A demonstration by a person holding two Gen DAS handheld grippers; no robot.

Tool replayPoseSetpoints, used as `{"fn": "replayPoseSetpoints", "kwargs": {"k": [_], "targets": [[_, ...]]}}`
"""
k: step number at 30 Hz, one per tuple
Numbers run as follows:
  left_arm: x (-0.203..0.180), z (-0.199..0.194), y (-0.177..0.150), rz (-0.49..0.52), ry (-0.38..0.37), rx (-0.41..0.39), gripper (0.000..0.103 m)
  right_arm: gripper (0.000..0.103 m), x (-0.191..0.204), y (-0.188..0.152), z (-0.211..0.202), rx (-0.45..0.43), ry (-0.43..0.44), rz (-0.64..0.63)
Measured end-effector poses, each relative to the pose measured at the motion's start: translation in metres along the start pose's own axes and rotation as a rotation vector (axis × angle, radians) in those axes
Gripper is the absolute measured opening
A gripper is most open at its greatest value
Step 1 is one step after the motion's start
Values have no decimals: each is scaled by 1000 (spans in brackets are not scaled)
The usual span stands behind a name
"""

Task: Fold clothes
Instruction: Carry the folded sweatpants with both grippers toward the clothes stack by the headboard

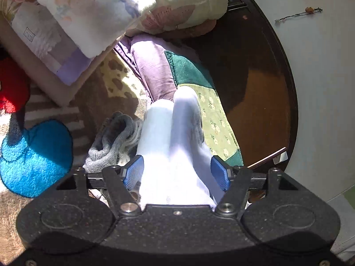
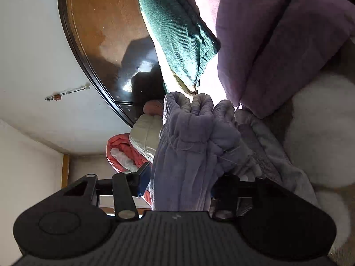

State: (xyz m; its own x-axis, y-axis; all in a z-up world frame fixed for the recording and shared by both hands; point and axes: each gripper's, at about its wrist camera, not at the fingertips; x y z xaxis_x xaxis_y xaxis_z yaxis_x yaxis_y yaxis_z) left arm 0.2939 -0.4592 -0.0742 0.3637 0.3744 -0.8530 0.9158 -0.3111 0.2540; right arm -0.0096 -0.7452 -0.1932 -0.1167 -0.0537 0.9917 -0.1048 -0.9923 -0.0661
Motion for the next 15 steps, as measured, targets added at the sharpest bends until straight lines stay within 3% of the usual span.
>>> {"fn": "replayPoseSetpoints", "kwargs": {"k": [1,2,5,7,8,10,12,15], "targets": [[-2,1,-2,16,22,-15,53,50,-7,2,1,-1,-23,0],[-8,3,-3,59,65,-25,34,49,-6,3,2,4,-48,-10],[-29,2,-8,201,167,-51,21,39,17,3,3,31,-96,-104],[-42,-5,-7,263,185,-90,11,35,38,2,9,60,-96,-195],[-44,-11,-4,274,153,-118,6,35,52,1,12,76,-96,-248],[-46,-21,-1,292,120,-175,6,31,65,-2,16,99,-68,-284],[-36,-23,-2,267,126,-190,6,31,59,-5,21,113,-134,-285],[-10,-5,-9,205,255,-124,6,29,30,-7,23,158,-225,-237]]}}
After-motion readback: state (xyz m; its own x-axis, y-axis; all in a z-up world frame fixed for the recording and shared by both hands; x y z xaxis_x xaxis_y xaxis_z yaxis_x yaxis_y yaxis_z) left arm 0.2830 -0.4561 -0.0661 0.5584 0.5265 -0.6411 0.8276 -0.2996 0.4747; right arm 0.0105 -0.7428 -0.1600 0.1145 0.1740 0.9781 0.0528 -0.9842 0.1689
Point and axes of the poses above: each gripper's, at about its wrist camera, not at the fingertips, and z roughly the way its jaws point, x to its left, y to its top, and after that the axes turned 15 degrees about x, right-handed
